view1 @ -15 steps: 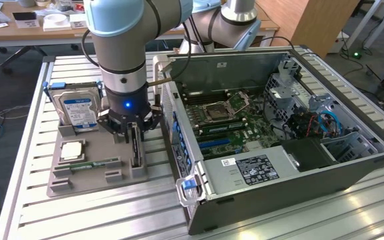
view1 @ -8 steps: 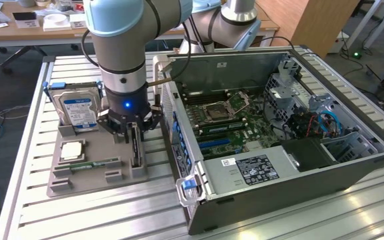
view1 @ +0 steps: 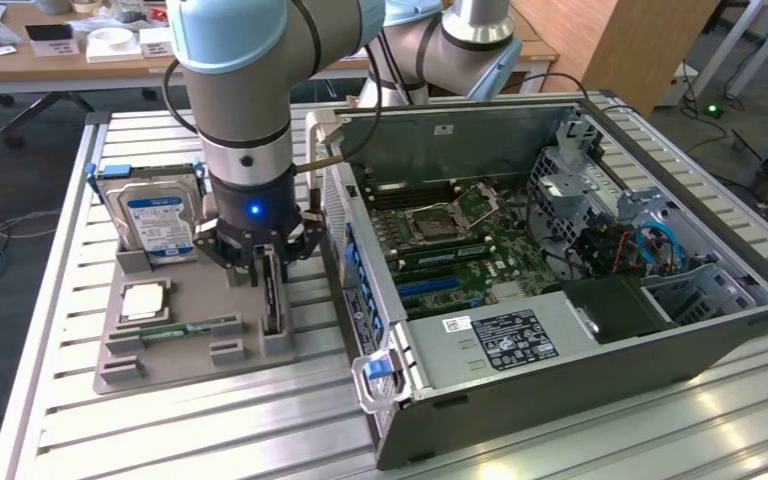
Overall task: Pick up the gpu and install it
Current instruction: 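Pick up the gpu and move the gpu toward the slot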
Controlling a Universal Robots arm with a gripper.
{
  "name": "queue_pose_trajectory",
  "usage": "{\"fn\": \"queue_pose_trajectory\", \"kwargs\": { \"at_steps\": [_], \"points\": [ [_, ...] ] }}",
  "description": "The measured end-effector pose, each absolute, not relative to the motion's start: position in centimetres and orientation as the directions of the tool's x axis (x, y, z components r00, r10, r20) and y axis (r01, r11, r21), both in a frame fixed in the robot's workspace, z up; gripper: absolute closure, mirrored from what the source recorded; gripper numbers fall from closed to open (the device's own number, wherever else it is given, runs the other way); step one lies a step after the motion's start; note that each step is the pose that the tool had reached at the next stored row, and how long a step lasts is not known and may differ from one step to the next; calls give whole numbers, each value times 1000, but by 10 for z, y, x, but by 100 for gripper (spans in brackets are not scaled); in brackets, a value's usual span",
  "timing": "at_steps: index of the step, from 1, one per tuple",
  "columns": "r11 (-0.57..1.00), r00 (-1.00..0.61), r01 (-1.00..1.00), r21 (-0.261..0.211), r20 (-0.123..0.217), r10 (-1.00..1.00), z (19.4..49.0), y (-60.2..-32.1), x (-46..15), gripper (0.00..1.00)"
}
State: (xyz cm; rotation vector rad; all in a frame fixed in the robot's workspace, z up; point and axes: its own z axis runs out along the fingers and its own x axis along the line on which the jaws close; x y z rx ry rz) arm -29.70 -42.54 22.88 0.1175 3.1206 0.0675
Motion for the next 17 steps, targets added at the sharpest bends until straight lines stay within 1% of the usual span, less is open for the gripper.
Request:
{"fn": "queue_pose_trajectory", "kwargs": {
  "at_steps": [3, 5, 17],
  "points": [
    [996, -997, 75, 44, -16, 76, 229, -425, -297, 60],
    [996, -997, 75, 44, -16, 76, 229, -425, -297, 73],
    [996, -997, 75, 44, -16, 76, 229, -425, -297, 74]
  ]
}}
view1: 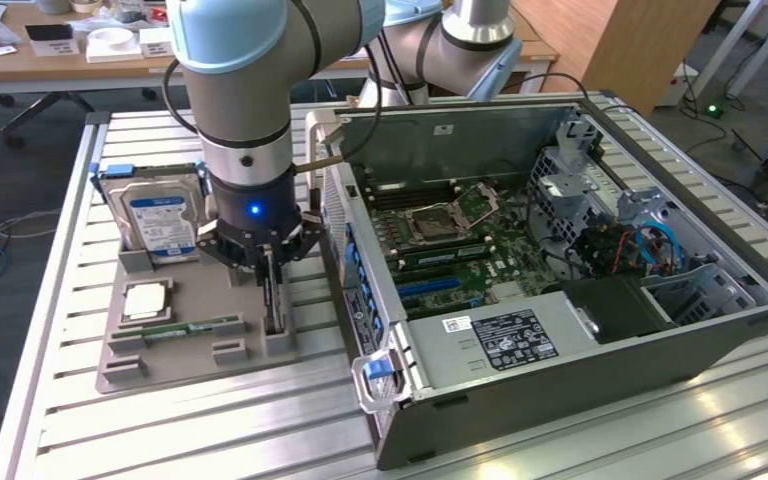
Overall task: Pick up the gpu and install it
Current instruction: 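Pick up the gpu and move the gpu toward the slot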
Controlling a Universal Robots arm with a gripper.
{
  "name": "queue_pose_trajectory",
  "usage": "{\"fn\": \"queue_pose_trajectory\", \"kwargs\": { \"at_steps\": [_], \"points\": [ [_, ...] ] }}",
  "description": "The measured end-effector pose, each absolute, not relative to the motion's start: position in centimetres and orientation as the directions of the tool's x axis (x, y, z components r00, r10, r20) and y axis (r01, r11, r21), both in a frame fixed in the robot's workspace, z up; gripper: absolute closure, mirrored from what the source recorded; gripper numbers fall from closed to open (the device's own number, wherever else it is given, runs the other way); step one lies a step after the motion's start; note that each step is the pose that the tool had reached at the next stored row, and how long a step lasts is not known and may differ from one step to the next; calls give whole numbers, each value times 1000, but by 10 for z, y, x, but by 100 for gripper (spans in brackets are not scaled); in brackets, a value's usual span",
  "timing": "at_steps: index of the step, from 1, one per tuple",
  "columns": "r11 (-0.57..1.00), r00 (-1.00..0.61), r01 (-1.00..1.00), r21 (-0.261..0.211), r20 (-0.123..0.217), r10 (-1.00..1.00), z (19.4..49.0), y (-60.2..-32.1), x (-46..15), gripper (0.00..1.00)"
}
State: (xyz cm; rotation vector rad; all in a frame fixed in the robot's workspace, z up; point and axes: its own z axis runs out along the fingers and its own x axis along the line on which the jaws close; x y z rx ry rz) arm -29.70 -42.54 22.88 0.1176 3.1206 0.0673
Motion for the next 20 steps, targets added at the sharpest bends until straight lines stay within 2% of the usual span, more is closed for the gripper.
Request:
{"fn": "queue_pose_trajectory", "kwargs": {
  "at_steps": [20],
  "points": [
    [998, -999, 49, 44, -16, 50, 229, -425, -297, 74]
  ]
}}
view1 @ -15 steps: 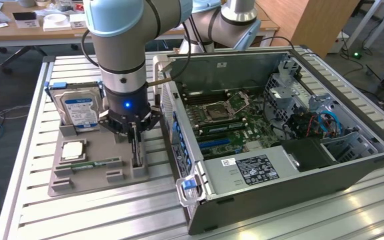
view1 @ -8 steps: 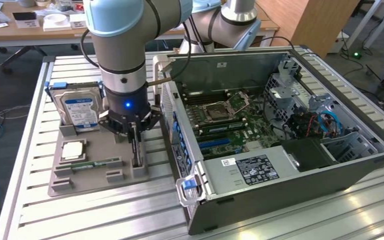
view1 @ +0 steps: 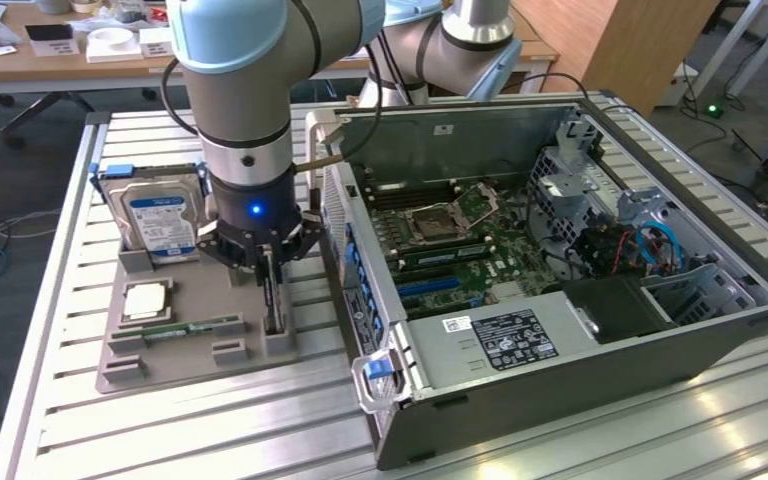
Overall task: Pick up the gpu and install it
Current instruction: 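Pick up the gpu and move the gpu toward the slot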
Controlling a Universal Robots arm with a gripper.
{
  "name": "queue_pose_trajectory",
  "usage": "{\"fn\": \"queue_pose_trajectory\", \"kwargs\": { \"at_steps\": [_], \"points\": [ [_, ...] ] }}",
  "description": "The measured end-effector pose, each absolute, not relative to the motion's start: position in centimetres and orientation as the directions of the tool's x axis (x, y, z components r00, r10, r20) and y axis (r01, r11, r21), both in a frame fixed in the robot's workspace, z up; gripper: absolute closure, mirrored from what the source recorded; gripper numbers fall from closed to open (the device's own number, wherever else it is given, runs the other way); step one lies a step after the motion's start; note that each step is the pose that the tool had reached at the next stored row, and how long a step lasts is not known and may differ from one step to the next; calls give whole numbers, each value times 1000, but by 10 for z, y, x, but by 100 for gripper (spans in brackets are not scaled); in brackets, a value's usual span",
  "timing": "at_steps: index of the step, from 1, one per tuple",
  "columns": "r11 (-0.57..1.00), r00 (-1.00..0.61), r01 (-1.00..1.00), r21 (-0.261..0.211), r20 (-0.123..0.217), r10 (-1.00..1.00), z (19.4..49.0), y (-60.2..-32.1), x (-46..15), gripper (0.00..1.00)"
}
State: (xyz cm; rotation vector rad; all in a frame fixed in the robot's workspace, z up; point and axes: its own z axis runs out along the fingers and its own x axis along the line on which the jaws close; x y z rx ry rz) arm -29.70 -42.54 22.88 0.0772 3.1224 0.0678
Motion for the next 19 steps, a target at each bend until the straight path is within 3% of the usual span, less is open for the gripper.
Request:
{"fn": "queue_pose_trajectory", "kwargs": {
  "at_steps": [6, 9, 19],
  "points": [
    [998, -999, 49, 44, -16, 50, 235, -425, -297, 74],
    [998, -999, 49, 44, -16, 50, 262, -425, -297, 74],
    [998, -999, 49, 44, -16, 50, 288, -425, -297, 74]
  ]
}}
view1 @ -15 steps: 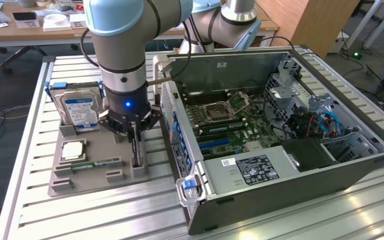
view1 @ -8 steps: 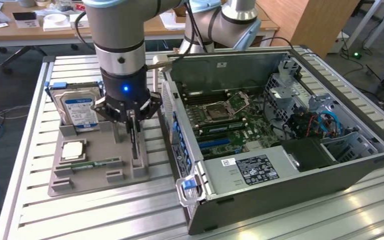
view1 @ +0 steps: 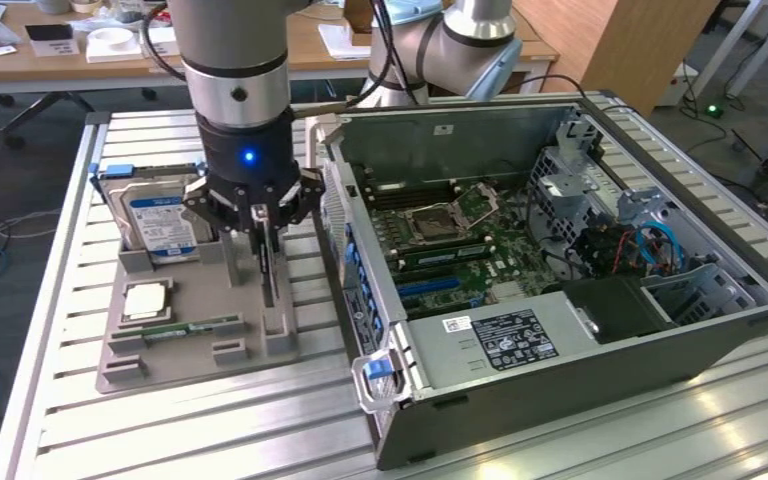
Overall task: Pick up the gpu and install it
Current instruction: 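Pick up the gpu and move the gpu toward the slot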
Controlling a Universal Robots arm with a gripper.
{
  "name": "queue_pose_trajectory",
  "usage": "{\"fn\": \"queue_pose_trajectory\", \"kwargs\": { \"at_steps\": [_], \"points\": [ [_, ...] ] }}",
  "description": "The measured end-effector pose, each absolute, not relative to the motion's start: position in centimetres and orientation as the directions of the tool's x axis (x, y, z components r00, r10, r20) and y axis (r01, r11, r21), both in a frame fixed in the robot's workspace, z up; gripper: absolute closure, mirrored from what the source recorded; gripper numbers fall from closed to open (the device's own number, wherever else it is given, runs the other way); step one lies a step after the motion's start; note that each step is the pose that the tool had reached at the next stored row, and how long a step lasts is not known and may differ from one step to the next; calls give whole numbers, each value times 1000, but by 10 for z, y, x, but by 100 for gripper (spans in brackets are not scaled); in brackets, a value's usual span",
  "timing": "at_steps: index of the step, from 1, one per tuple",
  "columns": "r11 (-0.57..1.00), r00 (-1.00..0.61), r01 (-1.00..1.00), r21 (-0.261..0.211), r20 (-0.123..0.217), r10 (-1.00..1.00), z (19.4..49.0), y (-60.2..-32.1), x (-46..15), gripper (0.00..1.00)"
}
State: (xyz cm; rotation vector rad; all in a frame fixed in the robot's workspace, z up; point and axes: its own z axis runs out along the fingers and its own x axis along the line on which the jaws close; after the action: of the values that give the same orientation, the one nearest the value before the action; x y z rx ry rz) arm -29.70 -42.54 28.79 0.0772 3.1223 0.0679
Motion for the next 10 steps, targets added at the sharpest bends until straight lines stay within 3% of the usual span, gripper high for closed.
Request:
{"fn": "queue_pose_trajectory", "kwargs": {
  "at_steps": [10],
  "points": [
    [998, -999, 49, 44, -16, 50, 315, -425, -297, 74]
  ]
}}
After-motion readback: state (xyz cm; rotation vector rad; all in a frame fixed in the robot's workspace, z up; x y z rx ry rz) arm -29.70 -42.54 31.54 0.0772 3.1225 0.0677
